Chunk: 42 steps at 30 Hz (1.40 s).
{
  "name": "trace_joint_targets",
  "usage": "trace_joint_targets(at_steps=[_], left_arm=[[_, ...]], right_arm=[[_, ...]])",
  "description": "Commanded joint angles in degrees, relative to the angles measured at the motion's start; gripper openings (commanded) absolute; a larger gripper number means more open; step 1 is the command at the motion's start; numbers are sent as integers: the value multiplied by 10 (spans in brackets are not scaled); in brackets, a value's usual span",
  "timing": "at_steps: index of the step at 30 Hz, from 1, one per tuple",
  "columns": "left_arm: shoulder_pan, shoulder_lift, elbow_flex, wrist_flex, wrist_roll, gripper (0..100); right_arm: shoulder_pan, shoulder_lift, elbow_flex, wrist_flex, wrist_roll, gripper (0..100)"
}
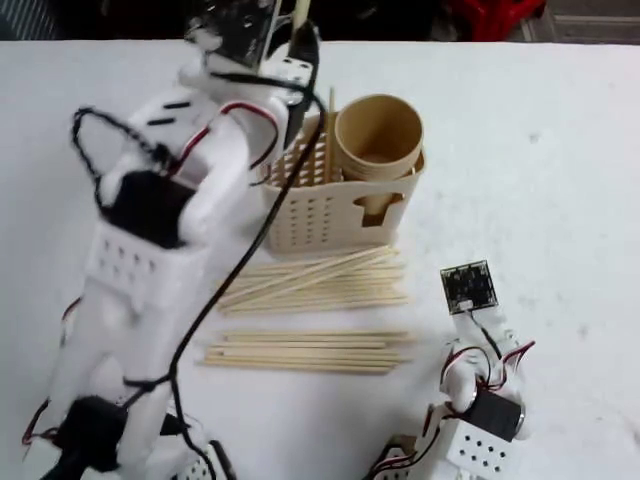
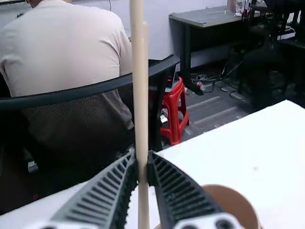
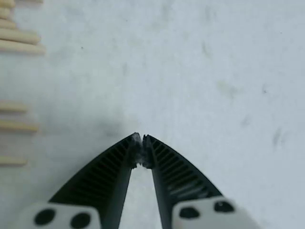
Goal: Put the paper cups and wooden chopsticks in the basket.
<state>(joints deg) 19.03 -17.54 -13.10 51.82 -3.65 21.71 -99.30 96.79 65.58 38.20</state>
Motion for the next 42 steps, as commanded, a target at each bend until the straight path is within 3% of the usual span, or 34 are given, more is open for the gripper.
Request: trace_joint_targets(at_steps=[1,10,19,23,26,36,42], left_arm=[[-4,28,-33,-23,12,23],[-2,30,-11,-38,35,21],[-4,-44,215,-232,34,24],[-7,-94,307,-272,35,59],[-7,-124,360,-276,35,102],[-45,-174,402,-267,35,98],[-45,-219,402,-174,35,98]], right_arm=[[-6,-5,4,1,7,17],[-6,-5,4,1,7,17],[-6,-5,4,1,7,17],[-6,-5,4,1,7,17],[-6,-5,4,1,7,17],[-6,-5,4,1,7,17],[-6,-5,4,1,7,17]])
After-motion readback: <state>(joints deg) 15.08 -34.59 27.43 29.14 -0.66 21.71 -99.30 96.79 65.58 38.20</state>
